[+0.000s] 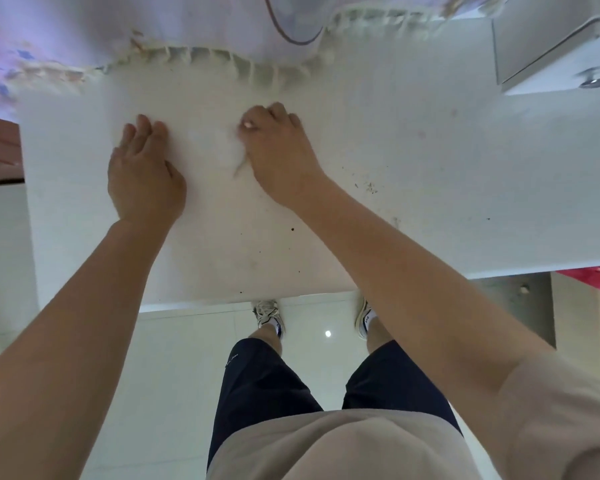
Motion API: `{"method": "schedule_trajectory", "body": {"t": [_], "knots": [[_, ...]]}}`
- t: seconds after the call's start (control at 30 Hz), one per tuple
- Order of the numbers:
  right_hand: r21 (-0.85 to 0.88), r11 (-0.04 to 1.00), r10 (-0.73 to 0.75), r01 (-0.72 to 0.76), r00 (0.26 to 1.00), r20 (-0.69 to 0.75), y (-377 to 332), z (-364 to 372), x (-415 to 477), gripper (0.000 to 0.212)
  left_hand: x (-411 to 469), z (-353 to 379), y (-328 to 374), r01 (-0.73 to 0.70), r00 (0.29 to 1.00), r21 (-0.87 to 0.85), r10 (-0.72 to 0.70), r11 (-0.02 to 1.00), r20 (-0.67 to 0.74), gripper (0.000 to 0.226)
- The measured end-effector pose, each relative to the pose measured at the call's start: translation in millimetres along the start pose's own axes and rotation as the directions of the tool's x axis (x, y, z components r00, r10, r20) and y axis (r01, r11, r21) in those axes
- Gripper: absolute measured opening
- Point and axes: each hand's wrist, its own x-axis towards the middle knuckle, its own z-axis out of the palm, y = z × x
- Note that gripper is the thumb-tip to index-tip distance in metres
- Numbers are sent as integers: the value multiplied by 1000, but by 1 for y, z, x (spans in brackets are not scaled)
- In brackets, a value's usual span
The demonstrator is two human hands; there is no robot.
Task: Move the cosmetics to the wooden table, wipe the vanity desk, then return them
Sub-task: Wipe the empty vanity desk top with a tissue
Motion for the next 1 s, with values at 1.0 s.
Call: {"method": "schedule_trajectory", "body": {"t": [1.0], "knots": [[189,612,790,-768,588,-173,176,-45,-187,52,-70,4,60,-81,986,-43,74,996,-146,46]]}}
